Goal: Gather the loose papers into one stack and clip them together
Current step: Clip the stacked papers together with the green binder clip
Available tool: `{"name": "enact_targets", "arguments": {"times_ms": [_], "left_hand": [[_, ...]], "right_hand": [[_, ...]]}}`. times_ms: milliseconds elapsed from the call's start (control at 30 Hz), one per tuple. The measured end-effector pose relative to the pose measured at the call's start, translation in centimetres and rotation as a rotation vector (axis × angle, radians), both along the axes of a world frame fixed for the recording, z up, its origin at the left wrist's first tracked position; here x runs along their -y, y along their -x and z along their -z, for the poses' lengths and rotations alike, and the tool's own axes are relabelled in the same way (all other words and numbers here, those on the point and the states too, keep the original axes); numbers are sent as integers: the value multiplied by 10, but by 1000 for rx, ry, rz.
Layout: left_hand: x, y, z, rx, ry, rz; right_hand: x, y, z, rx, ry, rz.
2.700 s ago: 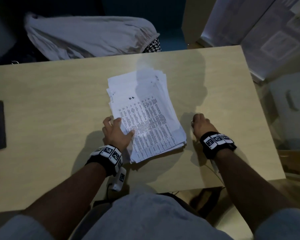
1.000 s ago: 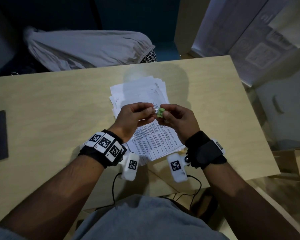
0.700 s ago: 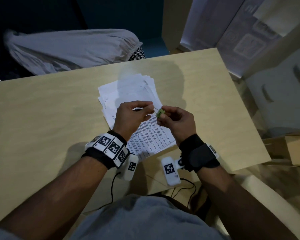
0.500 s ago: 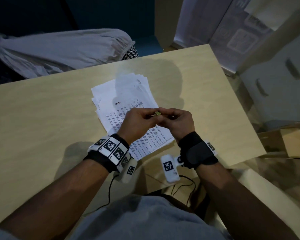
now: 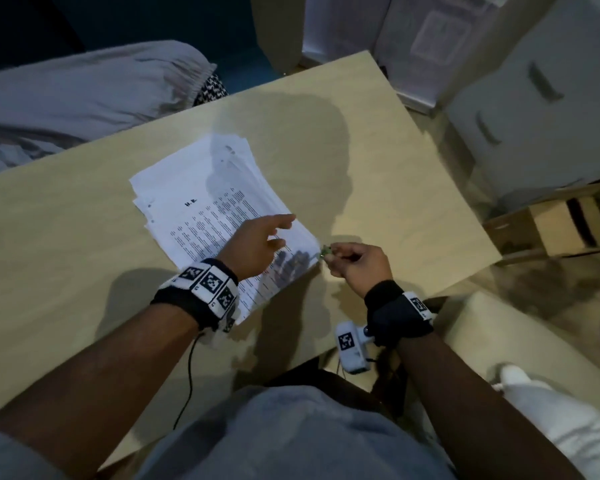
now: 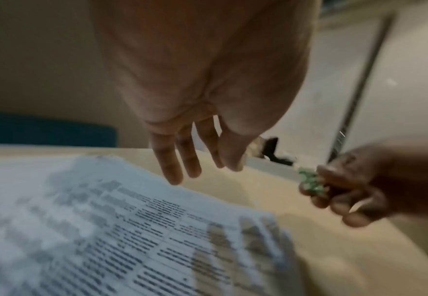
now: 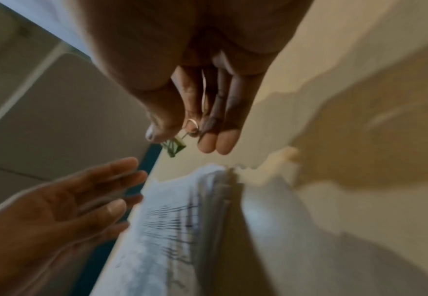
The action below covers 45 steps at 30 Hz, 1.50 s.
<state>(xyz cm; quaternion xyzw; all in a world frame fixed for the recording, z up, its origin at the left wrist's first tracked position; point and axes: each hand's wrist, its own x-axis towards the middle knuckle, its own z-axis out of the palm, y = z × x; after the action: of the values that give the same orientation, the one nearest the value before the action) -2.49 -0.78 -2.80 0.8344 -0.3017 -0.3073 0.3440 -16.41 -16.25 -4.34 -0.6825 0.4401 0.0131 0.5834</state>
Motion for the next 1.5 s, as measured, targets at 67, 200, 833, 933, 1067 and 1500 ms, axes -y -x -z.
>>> {"name": "enact_targets", "arguments": {"times_ms": [67,200,833,933,1067,1500], "left_hand": [[10,-9,11,252,-153,255],[39,-20,28,559,-417,722],[55,-33,50,707,-543,950],[56,-34,49,747,-549,984],[54,-33,49,800,-532,1019],[50,-34,51,794,-452,1072]], "right_hand": [[3,10,12,-91,-29,47],[4,16,22,-196,-101,125],[3,-18,25,-375,12,32],[7,-19,22,-395,59,13],[11,-18,18,-407,28,19],[12,-31,17,-424,179,-176]]}}
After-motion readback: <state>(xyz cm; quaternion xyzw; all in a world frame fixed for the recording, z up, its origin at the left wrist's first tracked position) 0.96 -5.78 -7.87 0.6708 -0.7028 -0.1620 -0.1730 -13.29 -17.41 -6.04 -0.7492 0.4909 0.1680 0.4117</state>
